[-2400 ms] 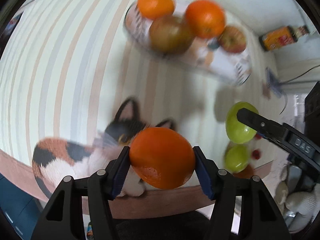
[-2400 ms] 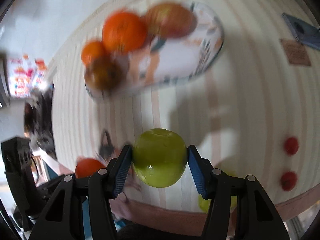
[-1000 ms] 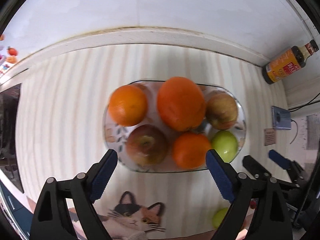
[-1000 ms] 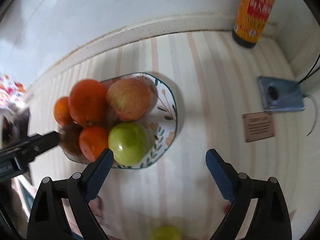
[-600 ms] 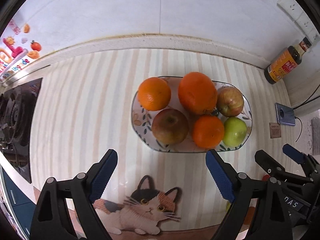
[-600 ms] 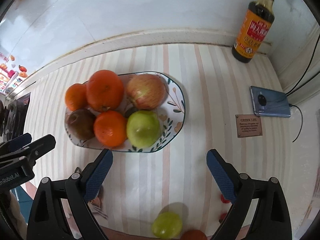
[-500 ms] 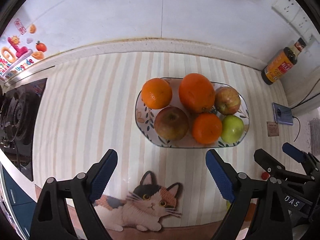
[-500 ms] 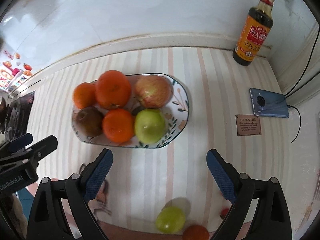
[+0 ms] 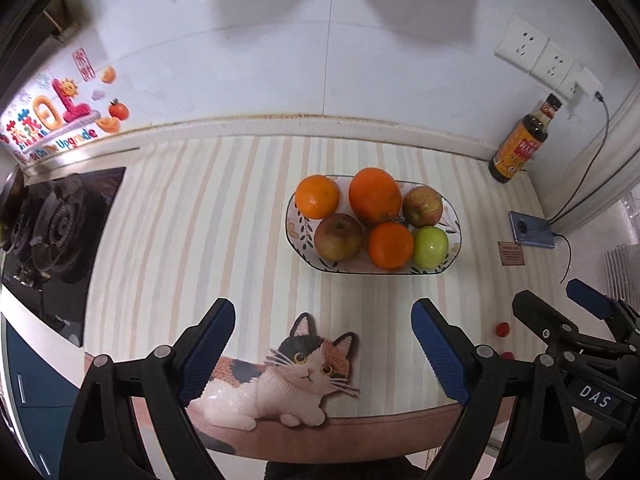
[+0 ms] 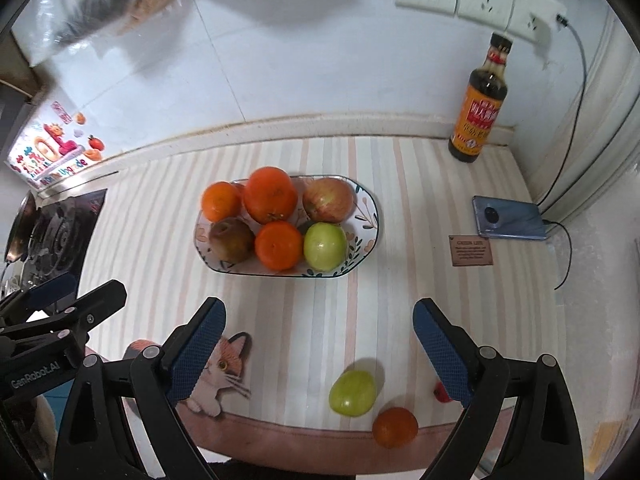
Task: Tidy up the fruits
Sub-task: 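Lift both tools back from the plate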
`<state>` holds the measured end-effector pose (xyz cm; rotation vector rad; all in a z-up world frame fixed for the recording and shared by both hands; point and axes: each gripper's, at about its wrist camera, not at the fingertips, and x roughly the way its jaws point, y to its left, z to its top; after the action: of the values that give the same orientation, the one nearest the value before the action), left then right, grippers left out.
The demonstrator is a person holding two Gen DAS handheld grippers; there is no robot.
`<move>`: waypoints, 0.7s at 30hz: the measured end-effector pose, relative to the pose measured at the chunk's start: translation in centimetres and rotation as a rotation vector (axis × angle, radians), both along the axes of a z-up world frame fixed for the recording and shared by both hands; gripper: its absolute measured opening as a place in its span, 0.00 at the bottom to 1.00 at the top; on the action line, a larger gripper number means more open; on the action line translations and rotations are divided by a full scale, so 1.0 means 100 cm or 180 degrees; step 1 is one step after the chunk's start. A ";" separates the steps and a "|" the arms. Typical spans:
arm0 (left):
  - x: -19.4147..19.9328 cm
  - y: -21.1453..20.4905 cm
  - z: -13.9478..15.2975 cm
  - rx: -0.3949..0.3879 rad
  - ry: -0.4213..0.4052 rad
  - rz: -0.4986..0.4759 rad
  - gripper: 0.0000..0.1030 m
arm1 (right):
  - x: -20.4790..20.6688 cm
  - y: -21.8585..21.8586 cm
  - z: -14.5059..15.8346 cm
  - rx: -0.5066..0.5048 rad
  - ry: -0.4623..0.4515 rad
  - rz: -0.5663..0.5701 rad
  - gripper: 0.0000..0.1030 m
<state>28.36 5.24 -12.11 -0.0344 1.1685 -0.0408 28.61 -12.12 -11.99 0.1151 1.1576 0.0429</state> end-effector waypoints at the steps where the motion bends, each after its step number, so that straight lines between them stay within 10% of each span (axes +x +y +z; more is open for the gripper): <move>1: -0.004 0.000 0.005 -0.0010 -0.0029 -0.0004 0.88 | -0.004 0.001 0.005 -0.0006 -0.0022 0.0007 0.94; 21: -0.052 -0.006 0.045 0.0009 -0.0282 -0.0091 0.88 | -0.059 0.000 0.053 0.0146 -0.0243 -0.0011 0.94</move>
<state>23.18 4.61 -7.57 -0.0133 1.0807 -0.0654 22.72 -12.12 -6.73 0.1548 1.0805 0.0701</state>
